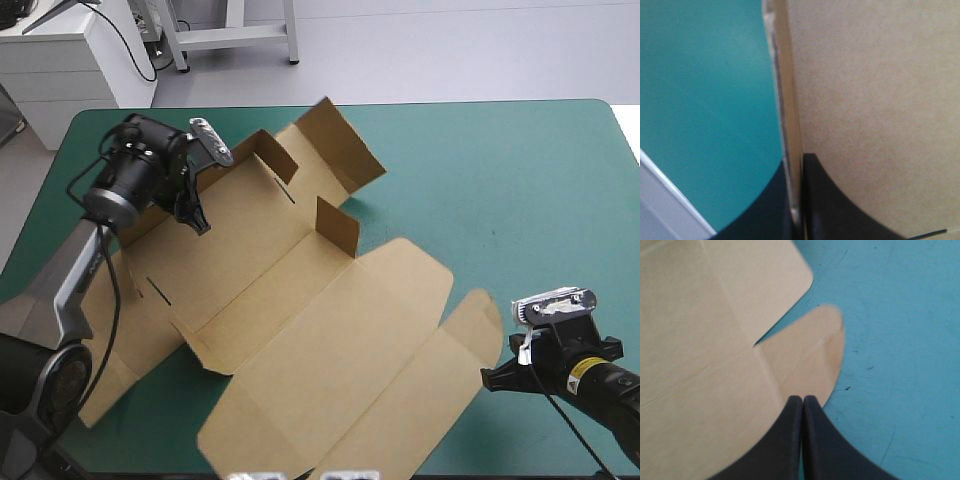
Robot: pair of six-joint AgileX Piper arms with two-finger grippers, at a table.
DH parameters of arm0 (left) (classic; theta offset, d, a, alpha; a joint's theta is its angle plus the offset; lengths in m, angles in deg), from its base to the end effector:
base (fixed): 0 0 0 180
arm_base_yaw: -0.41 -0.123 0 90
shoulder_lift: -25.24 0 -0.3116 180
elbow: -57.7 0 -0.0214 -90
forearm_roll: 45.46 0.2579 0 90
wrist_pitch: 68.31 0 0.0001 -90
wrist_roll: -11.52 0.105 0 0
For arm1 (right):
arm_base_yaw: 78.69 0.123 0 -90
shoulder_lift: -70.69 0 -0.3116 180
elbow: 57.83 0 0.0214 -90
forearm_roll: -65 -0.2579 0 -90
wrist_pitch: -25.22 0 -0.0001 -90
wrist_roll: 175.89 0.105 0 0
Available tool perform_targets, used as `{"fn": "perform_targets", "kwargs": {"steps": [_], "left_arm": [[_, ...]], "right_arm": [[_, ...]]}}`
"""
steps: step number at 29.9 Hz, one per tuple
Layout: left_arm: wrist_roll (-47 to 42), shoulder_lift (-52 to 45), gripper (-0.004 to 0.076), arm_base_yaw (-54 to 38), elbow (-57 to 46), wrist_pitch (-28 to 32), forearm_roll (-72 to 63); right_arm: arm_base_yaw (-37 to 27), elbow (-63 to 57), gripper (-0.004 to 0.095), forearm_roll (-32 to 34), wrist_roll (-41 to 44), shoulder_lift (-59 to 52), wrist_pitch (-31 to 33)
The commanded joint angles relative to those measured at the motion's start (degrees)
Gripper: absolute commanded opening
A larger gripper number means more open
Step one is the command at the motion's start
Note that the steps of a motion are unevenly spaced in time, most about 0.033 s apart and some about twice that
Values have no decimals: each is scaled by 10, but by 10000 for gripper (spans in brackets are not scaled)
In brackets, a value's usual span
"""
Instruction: Fold the box
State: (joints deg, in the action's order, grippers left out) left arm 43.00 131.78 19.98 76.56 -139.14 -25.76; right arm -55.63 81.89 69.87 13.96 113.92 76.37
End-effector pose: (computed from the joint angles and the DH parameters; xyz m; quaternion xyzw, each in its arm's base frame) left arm 0.3727 -0.0970 0.3616 0.4397 0.8627 0.1874 0.1651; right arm 0.0960 0.0333 0.3133 -0.1178 0.9144 0.0699 0.3809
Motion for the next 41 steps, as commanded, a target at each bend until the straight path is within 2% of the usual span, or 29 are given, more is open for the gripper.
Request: {"fn": "perform_targets", "kwargs": {"steps": [1, 9, 12, 17, 21, 26, 30, 36, 41], "left_arm": [[14, -12, -8, 58, 19, 8, 106], [8, 2, -8, 159, 19, 188, 182], [-43, 2, -8, 196, 19, 224, 234], [-116, 2, -8, 248, 19, 221, 318], [-116, 1, -8, 283, 18, 198, 320], [-168, -1, -8, 305, -28, 228, 393], [-278, -6, -8, 320, -92, 237, 511], [-449, -28, -8, 358, -177, 218, 684], [-478, -39, -8, 370, -214, 191, 693]], "right_arm": [[-3, 15, -21, 2, 4, 0, -25], [-3, 15, -21, 2, 14, 0, -25], [-3, 15, -21, 2, 20, 0, -25], [-3, 15, -21, 2, 23, 0, -25], [-3, 15, -19, 2, 30, 0, -23], [-3, 15, -19, 2, 33, 0, -21], [-3, 15, -19, 2, 33, 0, -21], [-3, 15, -19, 3, 37, 0, -25], [-3, 27, -19, 4, 54, 0, -50]]}}
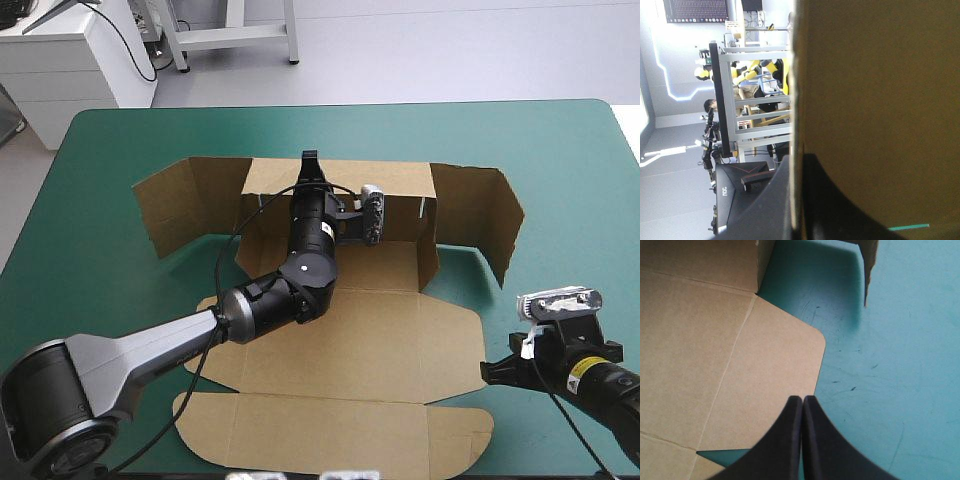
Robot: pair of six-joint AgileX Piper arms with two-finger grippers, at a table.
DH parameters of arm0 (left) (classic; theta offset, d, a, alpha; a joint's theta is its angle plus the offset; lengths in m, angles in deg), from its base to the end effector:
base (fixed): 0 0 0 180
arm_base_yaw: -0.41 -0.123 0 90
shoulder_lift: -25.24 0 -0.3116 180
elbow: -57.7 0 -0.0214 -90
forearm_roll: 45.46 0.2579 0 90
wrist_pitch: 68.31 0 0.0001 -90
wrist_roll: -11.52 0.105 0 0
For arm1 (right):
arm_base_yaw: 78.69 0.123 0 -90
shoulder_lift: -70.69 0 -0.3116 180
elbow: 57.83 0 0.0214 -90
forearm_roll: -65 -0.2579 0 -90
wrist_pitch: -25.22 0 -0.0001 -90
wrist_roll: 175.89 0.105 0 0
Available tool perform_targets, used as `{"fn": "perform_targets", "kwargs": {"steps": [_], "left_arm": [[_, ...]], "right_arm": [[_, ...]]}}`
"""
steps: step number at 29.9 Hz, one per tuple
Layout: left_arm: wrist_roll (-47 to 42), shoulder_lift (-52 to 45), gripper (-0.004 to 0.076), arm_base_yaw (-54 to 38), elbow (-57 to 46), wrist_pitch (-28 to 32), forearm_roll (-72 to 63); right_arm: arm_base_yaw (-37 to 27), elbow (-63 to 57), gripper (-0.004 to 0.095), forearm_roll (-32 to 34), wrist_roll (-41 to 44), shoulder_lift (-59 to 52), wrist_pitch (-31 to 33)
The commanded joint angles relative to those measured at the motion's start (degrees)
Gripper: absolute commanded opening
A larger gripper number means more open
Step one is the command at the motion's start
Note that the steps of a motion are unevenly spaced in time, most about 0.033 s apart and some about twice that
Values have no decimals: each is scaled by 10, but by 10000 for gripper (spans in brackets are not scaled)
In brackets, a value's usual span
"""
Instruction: Fold the box
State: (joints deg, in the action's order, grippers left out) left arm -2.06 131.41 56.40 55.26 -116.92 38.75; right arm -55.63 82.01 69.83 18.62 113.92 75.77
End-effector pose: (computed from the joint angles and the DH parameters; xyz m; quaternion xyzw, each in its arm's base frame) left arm 0.2894 -0.2887 0.3306 0.5756 0.5568 0.3933 0.4516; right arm 0.0967 0.0337 0.3147 -0.0804 0.9160 0.0876 0.3831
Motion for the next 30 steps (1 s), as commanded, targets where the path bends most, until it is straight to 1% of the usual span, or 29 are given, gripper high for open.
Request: {"fn": "perform_targets", "kwargs": {"steps": [1, 4, 8, 11, 14, 17, 19, 21, 23, 26, 28, 30], "left_arm": [[-27, -36, -8, 6, -8, -39, 48], [-27, -36, -8, 6, -22, -43, 46], [-27, -36, -8, 6, -29, -37, 48], [-27, -36, -8, 6, -29, -37, 49], [-27, -36, -8, 6, -29, -38, 49], [-27, -36, -8, 6, -29, -38, 49], [-27, -36, -8, 6, -29, -38, 49], [-27, -36, -8, 6, -29, -38, 49], [-27, -36, -8, 6, -29, -38, 49], [-27, -36, -8, 6, -29, -37, 49], [-27, -36, -8, 6, -29, -34, 49], [-27, -36, -8, 6, -29, -32, 49]], "right_arm": [[-3, 32, -19, 7, 13, 0, -45], [-3, 63, -19, 30, 39, 7, -44], [-3, 122, -20, 83, 58, 50, -34], [-3, 183, -20, 110, 58, 110, -32], [-3, 251, -19, 121, 34, 171, -38], [-4, 326, -20, 158, 26, 246, -39], [-19, 381, -20, 163, 11, 297, -37], [-42, 427, -20, 141, -18, 341, -37], [-79, 473, -20, 93, -55, 383, -37], [-145, 529, -20, -25, -141, 445, -37], [-191, 558, -20, -136, -204, 482, -33], [-224, 576, -20, -229, -258, 511, -22]]}}
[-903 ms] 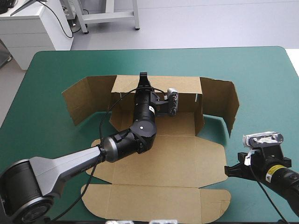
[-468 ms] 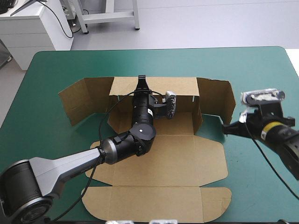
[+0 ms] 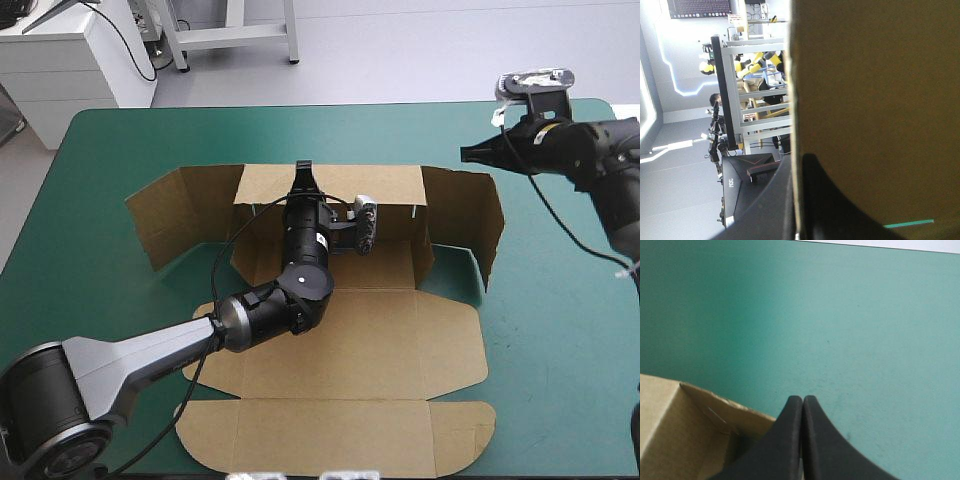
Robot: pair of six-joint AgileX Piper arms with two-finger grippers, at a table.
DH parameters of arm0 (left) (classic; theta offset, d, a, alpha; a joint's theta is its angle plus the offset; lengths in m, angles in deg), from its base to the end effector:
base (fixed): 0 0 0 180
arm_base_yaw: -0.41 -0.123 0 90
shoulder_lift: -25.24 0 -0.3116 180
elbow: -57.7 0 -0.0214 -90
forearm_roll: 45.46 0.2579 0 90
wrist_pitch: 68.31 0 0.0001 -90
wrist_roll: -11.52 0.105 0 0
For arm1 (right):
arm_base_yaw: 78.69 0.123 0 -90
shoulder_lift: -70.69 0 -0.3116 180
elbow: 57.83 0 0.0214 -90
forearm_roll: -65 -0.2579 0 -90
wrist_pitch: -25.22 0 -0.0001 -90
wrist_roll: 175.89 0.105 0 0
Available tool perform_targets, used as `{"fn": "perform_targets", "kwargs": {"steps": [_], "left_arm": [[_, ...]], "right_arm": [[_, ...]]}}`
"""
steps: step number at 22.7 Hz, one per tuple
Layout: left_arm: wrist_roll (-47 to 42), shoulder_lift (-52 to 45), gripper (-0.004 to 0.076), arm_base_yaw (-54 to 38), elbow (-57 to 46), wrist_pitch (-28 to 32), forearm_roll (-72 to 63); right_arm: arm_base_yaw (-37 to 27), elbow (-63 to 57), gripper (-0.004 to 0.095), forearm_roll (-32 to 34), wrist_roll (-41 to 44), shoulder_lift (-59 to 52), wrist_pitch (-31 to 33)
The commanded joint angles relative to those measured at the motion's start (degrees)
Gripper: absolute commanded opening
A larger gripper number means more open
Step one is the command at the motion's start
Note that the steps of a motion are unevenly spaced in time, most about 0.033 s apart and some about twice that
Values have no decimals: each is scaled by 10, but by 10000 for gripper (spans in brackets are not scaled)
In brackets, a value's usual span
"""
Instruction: Fold the box
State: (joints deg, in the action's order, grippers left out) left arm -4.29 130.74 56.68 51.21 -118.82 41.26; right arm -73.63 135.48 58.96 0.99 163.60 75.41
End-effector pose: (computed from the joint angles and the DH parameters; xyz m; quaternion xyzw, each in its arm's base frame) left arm 0.2842 -0.2798 0.3173 0.5778 0.5529 0.4121 0.4366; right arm 0.3441 0.0390 0.4350 -0.0512 0.9029 0.0581 0.4228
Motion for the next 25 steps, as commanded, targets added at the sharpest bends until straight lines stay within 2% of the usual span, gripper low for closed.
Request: {"fn": "perform_targets", "kwargs": {"steps": [1, 3, 8, 15, 17, 21, 23, 25], "left_arm": [[-5, -29, -8, 3, 12, -13, 24], [-5, -29, -8, 3, 12, -13, 24], [-5, -29, -8, 3, 12, -12, 24], [-10, -29, -8, 3, 12, -12, 24], [-10, -29, -8, 3, 12, -12, 24], [-10, -29, -8, 3, 12, -12, 24], [-10, -29, -8, 3, 12, -12, 24], [-11, -29, -8, 3, 12, -12, 24]], "right_arm": [[-57, 47, -20, -154, -99, 28, -13], [-72, 53, -21, -182, -110, 54, -3], [-74, 53, -21, -193, -124, 94, 21], [-74, 11, -21, -234, -173, 84, 71], [-74, -46, -21, -271, -205, 53, 22], [-74, -171, -21, -322, -267, -16, -37], [-74, -237, -21, -392, -352, -43, -73], [-74, -309, -21, -506, -469, -66, -111]]}}
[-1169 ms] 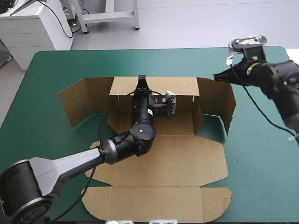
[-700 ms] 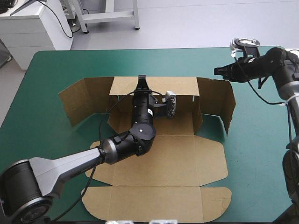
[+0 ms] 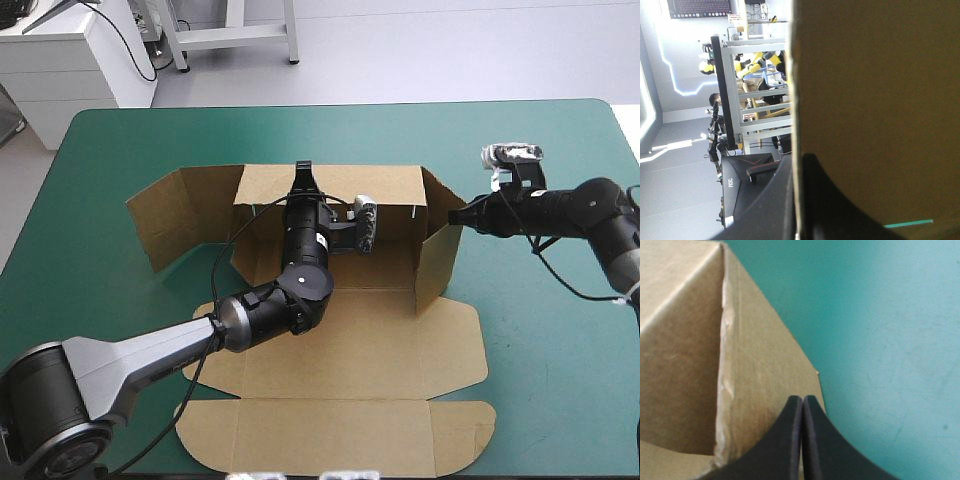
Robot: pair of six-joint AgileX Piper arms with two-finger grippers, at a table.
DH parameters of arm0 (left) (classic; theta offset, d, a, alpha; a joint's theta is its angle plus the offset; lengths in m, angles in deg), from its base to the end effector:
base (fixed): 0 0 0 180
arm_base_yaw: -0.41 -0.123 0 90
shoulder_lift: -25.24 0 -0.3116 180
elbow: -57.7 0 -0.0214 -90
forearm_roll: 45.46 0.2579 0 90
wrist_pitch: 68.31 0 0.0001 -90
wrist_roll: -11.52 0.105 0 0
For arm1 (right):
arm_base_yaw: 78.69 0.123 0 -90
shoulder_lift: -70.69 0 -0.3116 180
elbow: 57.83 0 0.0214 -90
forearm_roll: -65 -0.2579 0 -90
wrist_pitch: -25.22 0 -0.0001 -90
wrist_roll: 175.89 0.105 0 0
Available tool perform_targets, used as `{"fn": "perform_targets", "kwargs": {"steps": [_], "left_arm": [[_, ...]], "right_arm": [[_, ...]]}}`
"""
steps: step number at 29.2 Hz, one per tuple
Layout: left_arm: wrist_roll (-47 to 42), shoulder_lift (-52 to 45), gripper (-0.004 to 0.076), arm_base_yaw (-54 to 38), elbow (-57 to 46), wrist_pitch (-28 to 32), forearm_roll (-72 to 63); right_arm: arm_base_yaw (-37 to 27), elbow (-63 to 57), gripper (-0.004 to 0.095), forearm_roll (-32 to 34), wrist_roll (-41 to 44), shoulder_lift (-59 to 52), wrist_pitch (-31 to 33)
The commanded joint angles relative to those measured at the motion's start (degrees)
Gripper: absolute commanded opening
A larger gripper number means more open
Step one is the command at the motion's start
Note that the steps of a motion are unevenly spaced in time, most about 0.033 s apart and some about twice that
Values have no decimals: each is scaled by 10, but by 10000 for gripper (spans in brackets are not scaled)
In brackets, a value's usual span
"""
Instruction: Fold the box
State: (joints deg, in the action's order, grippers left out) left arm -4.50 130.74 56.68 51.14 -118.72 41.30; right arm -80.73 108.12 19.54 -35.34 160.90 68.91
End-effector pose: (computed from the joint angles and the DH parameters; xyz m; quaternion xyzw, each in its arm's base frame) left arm 0.2841 -0.2799 0.3169 0.5776 0.5534 0.4110 0.4373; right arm 0.3190 0.0404 0.3238 -0.0997 0.9022 0.2218 0.3563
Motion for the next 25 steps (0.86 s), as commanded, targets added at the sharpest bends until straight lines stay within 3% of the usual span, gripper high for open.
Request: {"fn": "perform_targets", "kwargs": {"steps": [1, 6, 11, 15, 20, 22, 25], "left_arm": [[-9, -29, -8, 3, 12, -13, 24], [-9, -29, -8, 3, 12, -11, 24], [-9, -29, -8, 3, 12, -7, 24], [-9, -29, -8, 3, 12, -5, 24], [-9, -29, -8, 3, 12, -4, 24], [-9, -29, -8, 3, 12, -4, 24], [-9, -29, -8, 3, 12, -4, 24]], "right_arm": [[-3, -77, -21, -181, -193, -51, -56], [-3, -160, -19, -308, -431, -65, -33], [-3, -166, 34, -312, -479, -60, 5], [-3, -166, 230, -306, -495, -60, 41], [-3, -166, 693, -280, -495, -60, 13], [-2, -166, 786, -279, -498, -60, -20], [-1, -166, 796, -278, -516, -59, -49]]}}
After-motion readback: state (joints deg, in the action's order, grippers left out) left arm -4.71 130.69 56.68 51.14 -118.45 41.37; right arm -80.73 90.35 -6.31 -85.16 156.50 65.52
